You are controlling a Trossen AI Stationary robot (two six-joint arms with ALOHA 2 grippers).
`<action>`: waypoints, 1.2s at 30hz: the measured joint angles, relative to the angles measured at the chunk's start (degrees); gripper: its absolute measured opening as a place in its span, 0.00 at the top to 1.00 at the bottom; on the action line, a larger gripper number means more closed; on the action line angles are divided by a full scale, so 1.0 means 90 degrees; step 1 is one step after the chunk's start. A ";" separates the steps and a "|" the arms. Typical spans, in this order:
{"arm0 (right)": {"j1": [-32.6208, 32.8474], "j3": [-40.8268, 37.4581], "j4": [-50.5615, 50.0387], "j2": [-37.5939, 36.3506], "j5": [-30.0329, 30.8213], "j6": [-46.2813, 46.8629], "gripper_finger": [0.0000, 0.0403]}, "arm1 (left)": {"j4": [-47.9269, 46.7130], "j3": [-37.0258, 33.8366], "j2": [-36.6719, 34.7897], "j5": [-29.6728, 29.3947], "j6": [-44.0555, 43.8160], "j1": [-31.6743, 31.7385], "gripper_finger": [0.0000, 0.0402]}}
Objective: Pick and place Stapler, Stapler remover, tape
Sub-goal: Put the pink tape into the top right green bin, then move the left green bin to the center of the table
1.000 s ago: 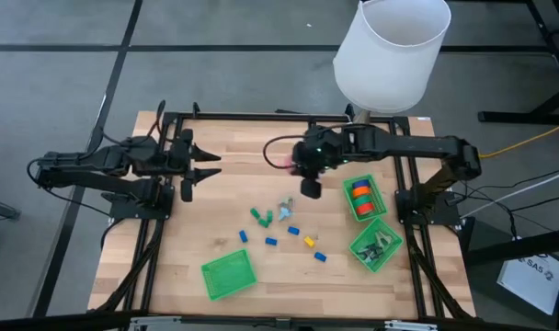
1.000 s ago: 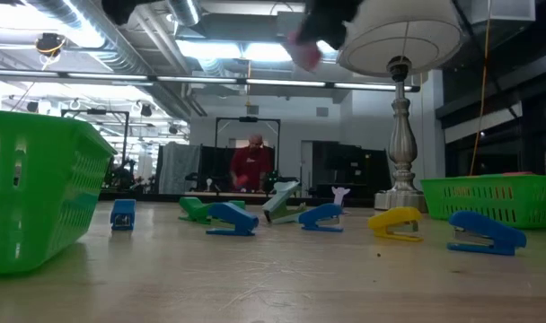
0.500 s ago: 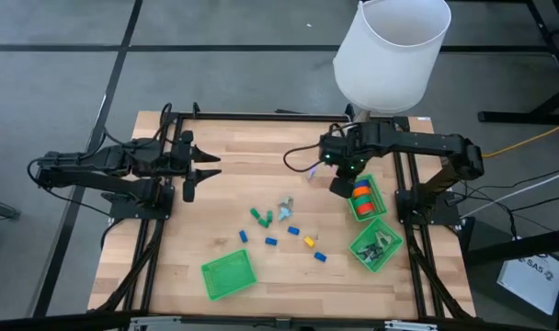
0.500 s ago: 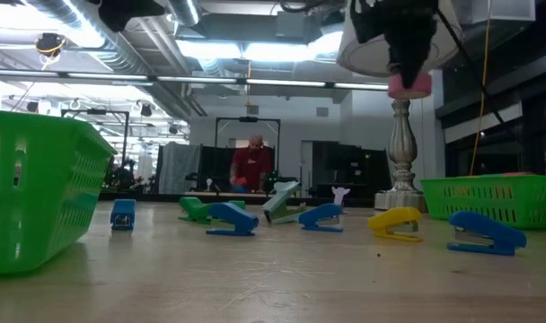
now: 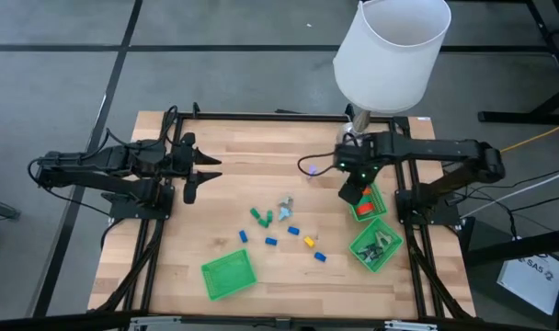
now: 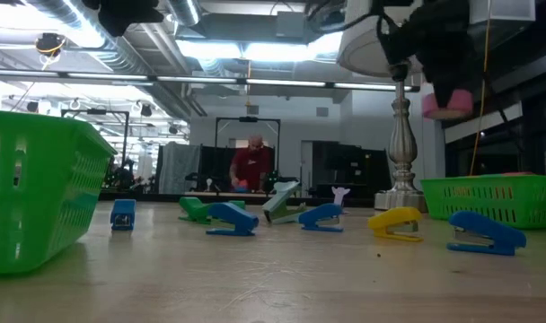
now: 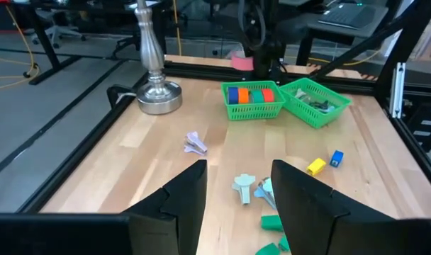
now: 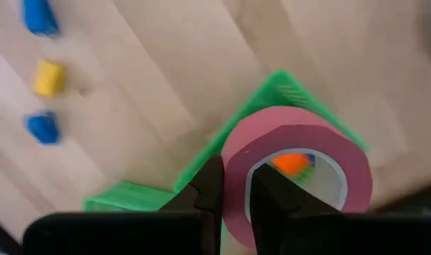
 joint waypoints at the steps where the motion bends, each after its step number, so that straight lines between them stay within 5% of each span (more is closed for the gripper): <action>1: 0.0012 -0.0212 0.0228 -0.0156 -0.0112 0.0149 0.89 | 0.0000 0.0000 0.0000 0.0000 0.0001 0.0000 0.61; 14: 0.0094 -0.2353 0.1640 -0.1108 -0.0222 0.1411 0.89 | 0.0075 0.0000 0.0010 -0.0027 0.0054 0.0000 0.61; 17: 0.0088 -0.2603 0.1910 -0.1108 -0.0112 0.1411 0.83 | 0.0103 0.0000 0.0012 -0.0029 0.0053 0.0000 0.61; 22: -0.0005 -0.2678 0.1930 -0.1108 0.0159 0.1409 0.72 | 0.0185 -0.0002 0.0010 -0.0074 0.0053 0.0000 0.61; 36: -0.0035 -0.2203 0.1722 -0.1108 0.0133 0.1215 0.69 | 0.0587 -0.0002 0.0012 -0.0085 0.0053 0.0000 0.61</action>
